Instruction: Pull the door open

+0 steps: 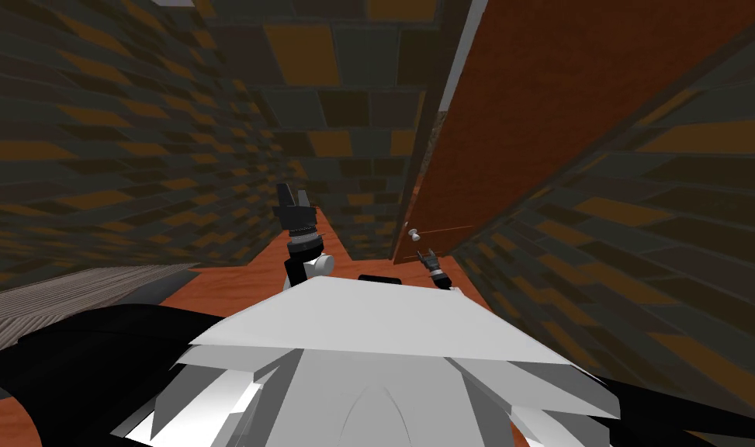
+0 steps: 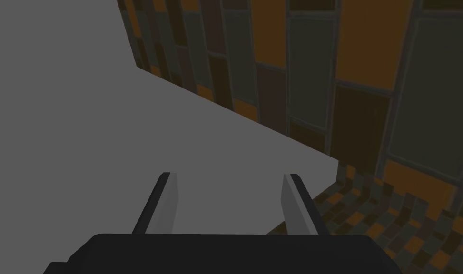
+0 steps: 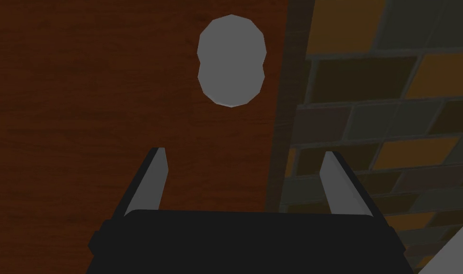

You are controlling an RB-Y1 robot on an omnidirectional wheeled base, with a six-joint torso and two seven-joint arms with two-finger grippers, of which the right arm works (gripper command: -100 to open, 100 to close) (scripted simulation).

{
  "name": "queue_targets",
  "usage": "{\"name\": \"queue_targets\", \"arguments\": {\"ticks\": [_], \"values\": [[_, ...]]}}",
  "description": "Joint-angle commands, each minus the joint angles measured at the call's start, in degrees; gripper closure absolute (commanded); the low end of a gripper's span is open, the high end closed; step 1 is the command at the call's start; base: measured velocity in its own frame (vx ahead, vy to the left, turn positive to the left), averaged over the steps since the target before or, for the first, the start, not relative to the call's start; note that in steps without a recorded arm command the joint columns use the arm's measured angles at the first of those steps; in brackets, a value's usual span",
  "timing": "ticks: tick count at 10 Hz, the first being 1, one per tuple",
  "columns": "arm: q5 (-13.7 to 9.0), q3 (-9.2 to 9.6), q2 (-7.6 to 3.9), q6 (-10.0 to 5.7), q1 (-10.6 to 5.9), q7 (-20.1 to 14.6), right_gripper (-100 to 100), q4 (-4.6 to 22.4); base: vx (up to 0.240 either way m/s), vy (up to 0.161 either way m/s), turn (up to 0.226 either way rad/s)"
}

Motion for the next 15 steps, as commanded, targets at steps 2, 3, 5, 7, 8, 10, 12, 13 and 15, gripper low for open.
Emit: {"name": "queue_targets", "arguments": {"ticks": [2, 3, 5, 7, 8, 10, 12, 13, 15], "values": [[-0.73, -1.27, -0.59, -0.36, -0.03, 0.32, -100, 1.04, 0.199, 0.1, 0.106], [-1.04, -1.82, -0.88, -0.53, -0.04, 0.45, -100, 1.51, 0.226, 0.092, 0.122], [-1.64, -2.87, -1.43, -0.85, -0.06, 0.69, -100, 2.39, 0.195, 0.023, 0.105], [-1.55, -2.67, -1.52, -1.12, -0.4, 0.96, 100, 3.21, 0.039, -0.002, -0.002], [-1.55, -2.67, -1.52, -1.12, -0.4, 0.96, 100, 3.21, -0.024, -0.013, -0.003], [-1.55, -2.67, -1.52, -1.12, -0.4, 0.96, 100, 3.21, -0.019, -0.004, 0.005], [-1.55, -2.67, -1.52, -1.12, -0.4, 0.96, 100, 3.21, -0.004, 0.0, -0.004], [-2.72, -2.28, -1.77, -0.71, -0.45, -1.19, 100, 3.08, -0.027, -0.021, 0.07], [-3.82, -1.75, -1.82, -0.49, -0.46, -3.33, 100, 2.97, -0.049, -0.02, 0.069]]}}
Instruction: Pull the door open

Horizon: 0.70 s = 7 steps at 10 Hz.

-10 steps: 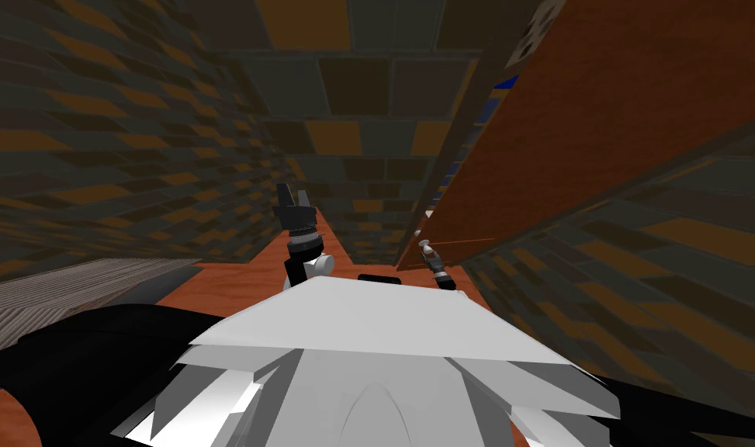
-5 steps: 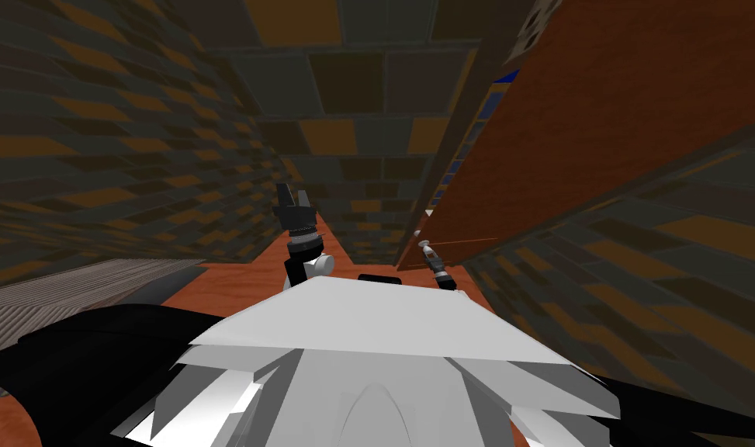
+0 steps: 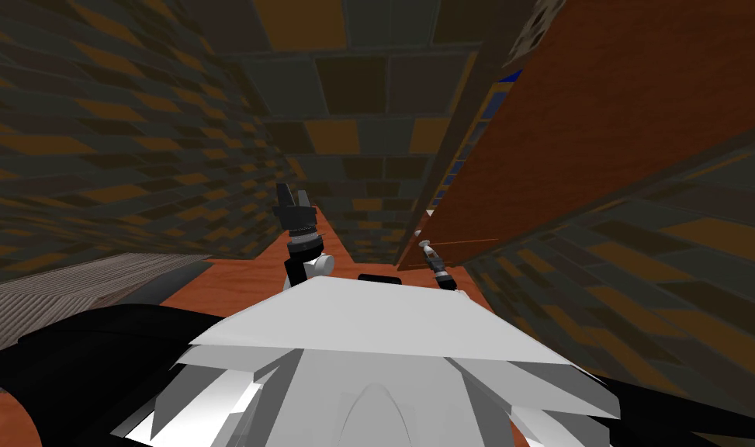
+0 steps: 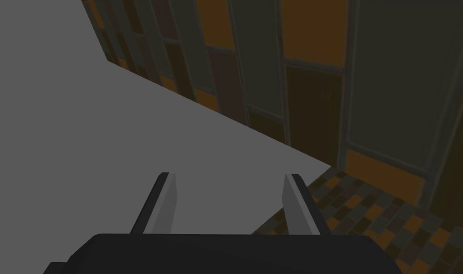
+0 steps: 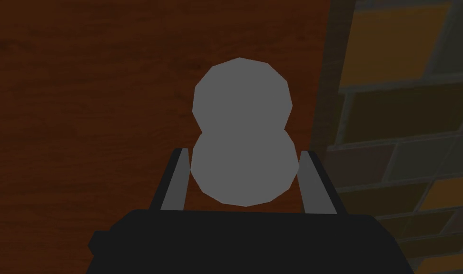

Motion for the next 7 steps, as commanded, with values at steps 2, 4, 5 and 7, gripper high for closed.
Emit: {"name": "queue_targets", "arguments": {"ticks": [2, 4, 5, 7], "values": [[-1.9, 1.06, 0.06, 0.25, -0.01, -4.07, 100, -0.23, -0.055, -0.028, 0.078], [-3.7, 1.93, -0.02, 0.61, -0.03, -7.23, 100, -0.39, -0.058, -0.03, 0.08], [-3.7, 1.93, -0.02, 0.61, -0.03, -7.56, 100, -0.39, -0.04, -0.02, 0.038], [-5.88, 2.99, -0.11, 1.05, -0.05, -11.12, 100, -0.6, -0.052, -0.027, 0.086]]}}
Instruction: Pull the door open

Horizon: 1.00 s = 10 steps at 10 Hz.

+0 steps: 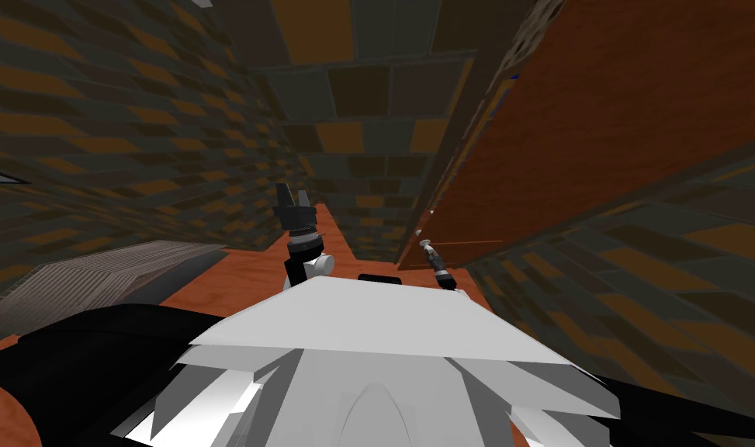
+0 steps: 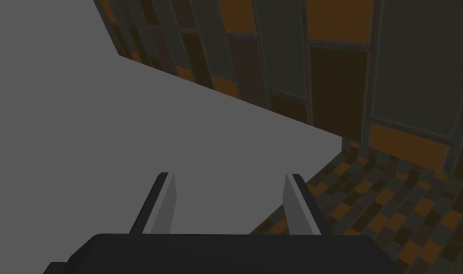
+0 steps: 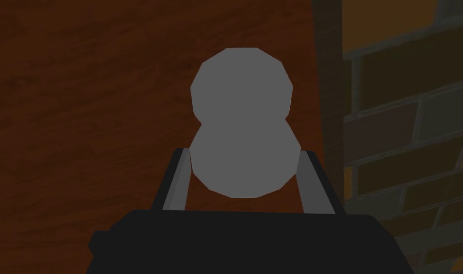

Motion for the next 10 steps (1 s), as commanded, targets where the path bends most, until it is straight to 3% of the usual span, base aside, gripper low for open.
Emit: {"name": "queue_targets", "arguments": {"ticks": [1, 10], "values": [[-0.62, 0.48, 0.18, -0.1, -0.03, -1.85, 100, -0.12, -0.046, -0.027, 0.049], [-8.67, 4.36, -0.16, 1.51, -0.1, -15.39, 100, -0.87, -0.05, -0.029, 0.074]]}}
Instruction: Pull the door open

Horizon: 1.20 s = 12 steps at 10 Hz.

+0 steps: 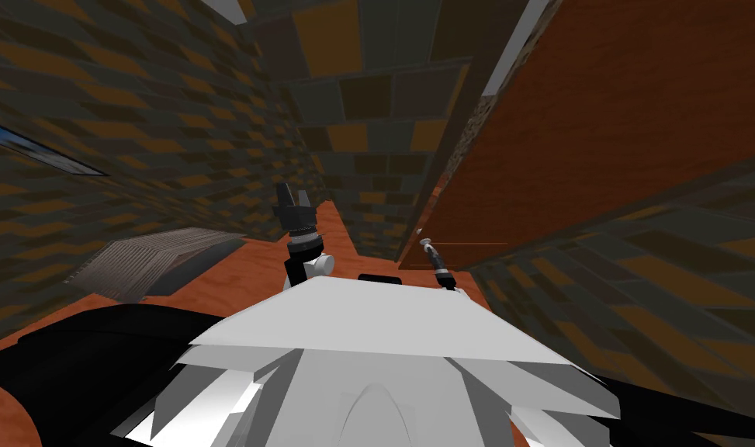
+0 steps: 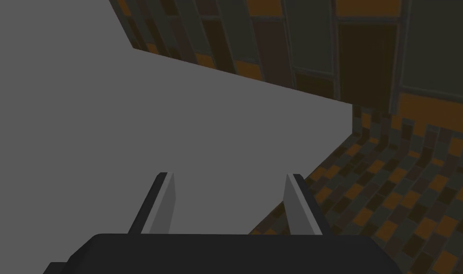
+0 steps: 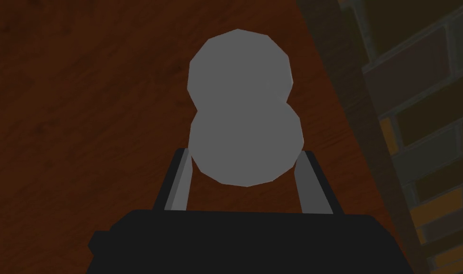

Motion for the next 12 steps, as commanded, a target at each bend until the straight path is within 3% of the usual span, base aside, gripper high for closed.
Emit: {"name": "queue_targets", "arguments": {"ticks": [1, 4, 6, 7, 10, 11, 12], "values": [[-2.26, 1.38, 0.18, 0.21, -0.03, -2.86, 100, -0.52, -0.07, -0.042, 0.157], [-3.86, 2.15, 0.11, 0.53, -0.05, -6.25, 100, -0.67, -0.047, -0.033, 0.061], [-7.16, 3.75, -0.03, 1.19, -0.08, -10.11, 100, -0.98, -0.057, -0.033, 0.127], [-7.16, 3.75, -0.03, 1.19, -0.08, -10.99, 100, -0.98, -0.065, -0.041, 0.061], [-10.68, 5.45, -0.18, 1.89, -0.11, -15.35, 100, -1.31, -0.052, -0.033, 0.075], [-10.68, 5.45, -0.18, 1.89, -0.11, -15.76, 100, -1.31, -0.04, -0.029, 0.052], [-12.44, 6.3, -0.26, 2.25, -0.12, -18.11, 100, -1.47, -0.048, -0.027, 0.098]]}}
